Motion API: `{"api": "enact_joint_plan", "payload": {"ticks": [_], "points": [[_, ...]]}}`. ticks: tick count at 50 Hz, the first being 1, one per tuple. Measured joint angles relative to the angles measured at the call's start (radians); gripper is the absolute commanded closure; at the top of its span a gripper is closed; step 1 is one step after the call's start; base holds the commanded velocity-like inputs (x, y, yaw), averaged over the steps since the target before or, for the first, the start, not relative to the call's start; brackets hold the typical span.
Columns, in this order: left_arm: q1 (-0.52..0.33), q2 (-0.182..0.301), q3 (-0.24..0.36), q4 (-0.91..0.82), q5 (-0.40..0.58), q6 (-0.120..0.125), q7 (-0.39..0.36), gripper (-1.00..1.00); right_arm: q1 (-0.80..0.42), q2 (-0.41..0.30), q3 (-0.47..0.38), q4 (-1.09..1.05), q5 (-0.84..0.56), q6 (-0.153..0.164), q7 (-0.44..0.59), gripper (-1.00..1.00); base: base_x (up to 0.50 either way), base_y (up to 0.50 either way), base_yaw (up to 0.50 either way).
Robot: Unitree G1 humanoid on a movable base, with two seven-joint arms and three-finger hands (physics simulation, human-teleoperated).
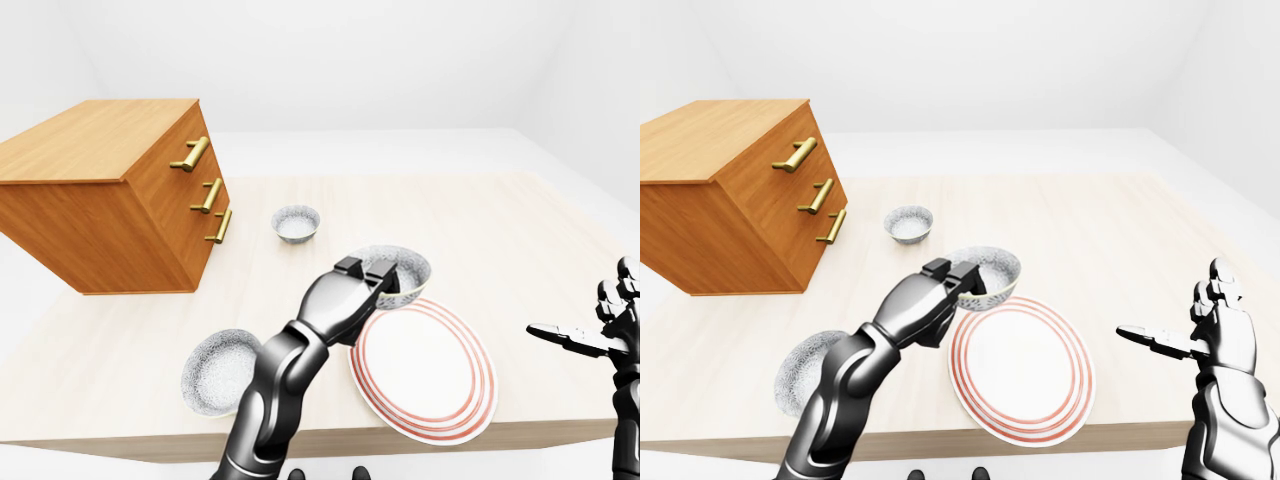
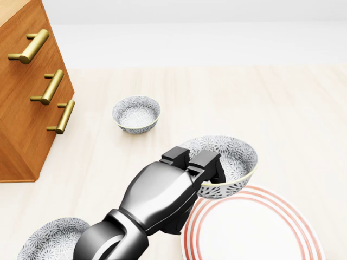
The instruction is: Put the bowl in the middle on the plate.
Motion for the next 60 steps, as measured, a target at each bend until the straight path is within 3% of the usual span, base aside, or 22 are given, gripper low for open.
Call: {"api": "enact_joint_plan", "payload": {"ticks": [39, 60], "points": [[0.108, 0.01, -0.149, -0.003, 0.061, 0.0, 0.052, 1.0, 0.004, 0.003, -0.003, -0.002, -0.004, 0.0, 0.004, -1.0, 0.0, 0.0, 0.0], [0.131, -0.003, -0.242, -0.05, 0.069, 0.0, 0.028, 1.0, 0.003, 0.003, -0.001, 0.0, -0.004, 0.0, 0.004, -1.0, 0.0, 0.0, 0.0]]}}
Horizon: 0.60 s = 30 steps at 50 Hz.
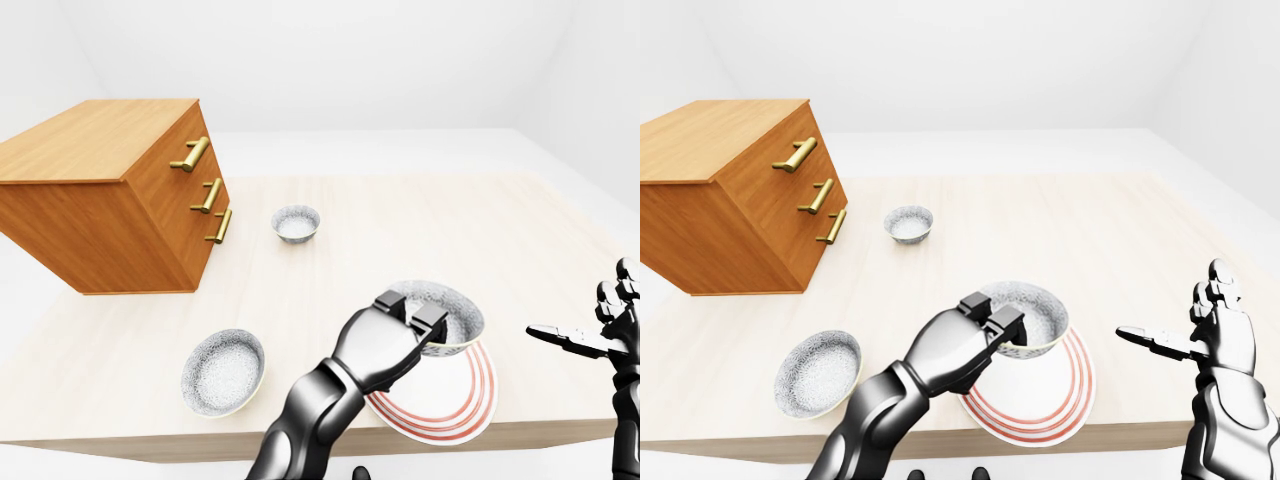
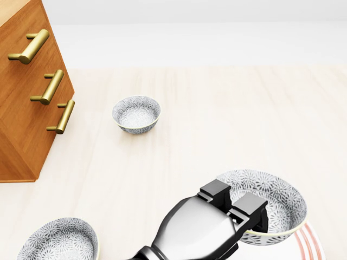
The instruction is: Put the bowl in the middle on the plate.
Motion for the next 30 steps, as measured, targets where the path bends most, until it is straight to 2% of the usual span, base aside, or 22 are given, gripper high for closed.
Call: {"api": "enact_joint_plan", "payload": {"ticks": [30], "points": [[0.01, 0.002, -0.038, 0.027, 0.011, 0.0, 0.003, 1.0, -0.001, -0.001, 0.001, 0.005, 0.002, 0.0, 0.0, -1.0, 0.0, 0.0, 0.0]]}}
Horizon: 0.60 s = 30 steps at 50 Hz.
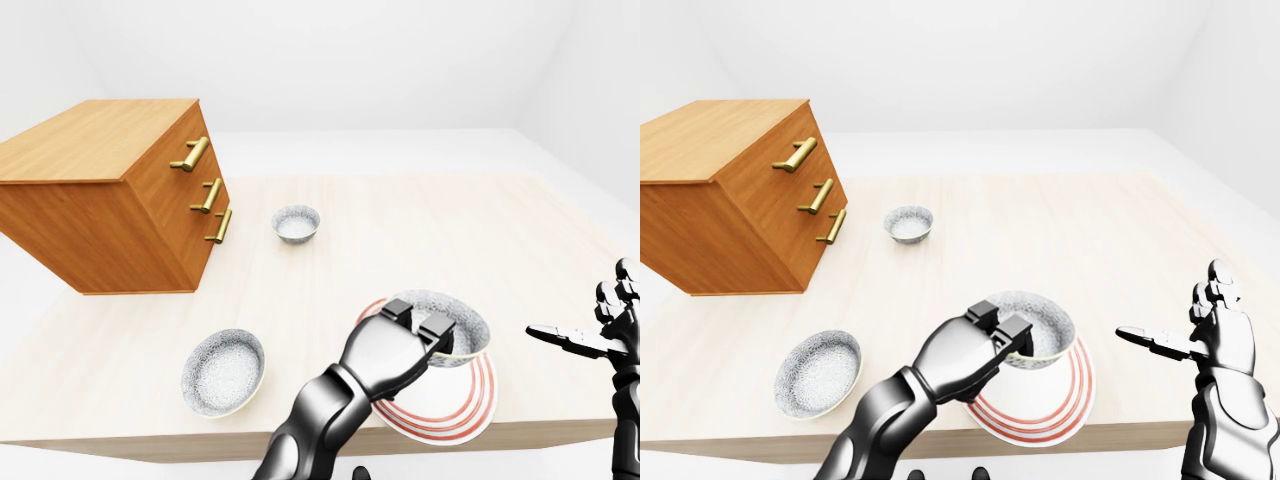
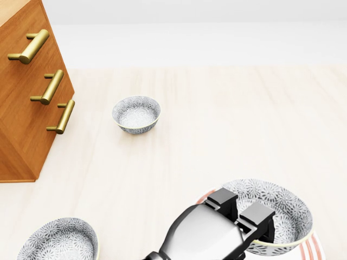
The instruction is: Put the bowl in the middle on the plate.
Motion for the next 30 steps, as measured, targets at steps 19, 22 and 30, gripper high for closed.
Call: {"api": "enact_joint_plan", "payload": {"ticks": [19, 22, 30], "points": [[-0.011, -0.029, -0.052, 0.033, 0.021, 0.0, 0.008, 1.0, 0.001, 0.0, -0.002, -0.005, 0.001, 0.0, 0.002, -1.0, 0.0, 0.0, 0.0], [-0.011, -0.031, -0.058, 0.038, 0.023, 0.0, 0.011, 1.0, 0.001, 0.0, -0.002, -0.006, 0.001, 0.0, 0.002, -1.0, 0.0, 0.0, 0.0], [-0.013, -0.032, -0.064, 0.055, 0.026, 0.0, 0.016, 1.0, 0.002, 0.002, -0.003, -0.011, 0.001, 0.0, 0.003, -1.0, 0.0, 0.0, 0.0]]}}
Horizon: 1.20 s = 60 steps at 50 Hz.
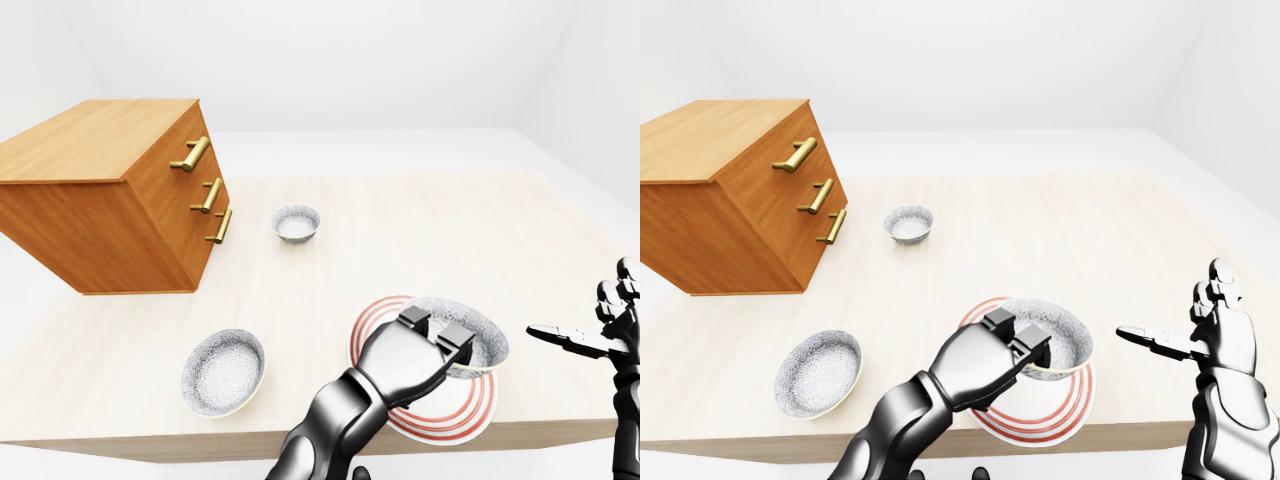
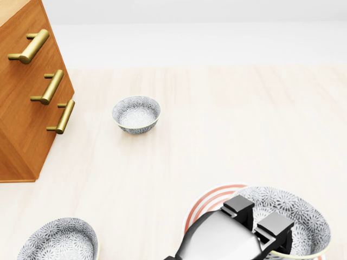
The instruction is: Put the bowl in the middle on the plate.
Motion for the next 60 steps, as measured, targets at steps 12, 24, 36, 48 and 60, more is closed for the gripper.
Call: {"api": "enact_joint_plan", "payload": {"ticks": [12, 24, 36, 48, 60], "points": [[0.002, 0.008, 0.008, 0.026, 0.009, 0.0, -0.007, 1.0, -0.002, -0.001, 0.003, 0.009, 0.0, 0.0, 0.0, -1.0, 0.0, 0.0, 0.0], [-0.01, 0.007, 0.031, 0.052, 0.02, 0.0, -0.002, 1.0, 0.0, 0.0, 0.001, 0.001, 0.0, 0.0, 0.001, -1.0, 0.0, 0.0, 0.0], [-0.027, 0.001, 0.064, 0.096, 0.042, 0.0, 0.026, 1.0, 0.001, 0.002, 0.0, -0.001, -0.001, 0.0, 0.003, -1.0, 0.0, 0.0, 0.0], [-0.038, -0.002, 0.093, 0.138, 0.052, 0.0, 0.051, 1.0, 0.001, 0.003, 0.0, -0.005, -0.002, 0.0, 0.004, -1.0, 0.0, 0.0, 0.0], [-0.036, -0.001, 0.103, 0.164, 0.052, 0.0, 0.063, 1.0, 0.001, 0.004, -0.002, -0.01, -0.003, 0.0, 0.005, -1.0, 0.0, 0.0, 0.0]]}}
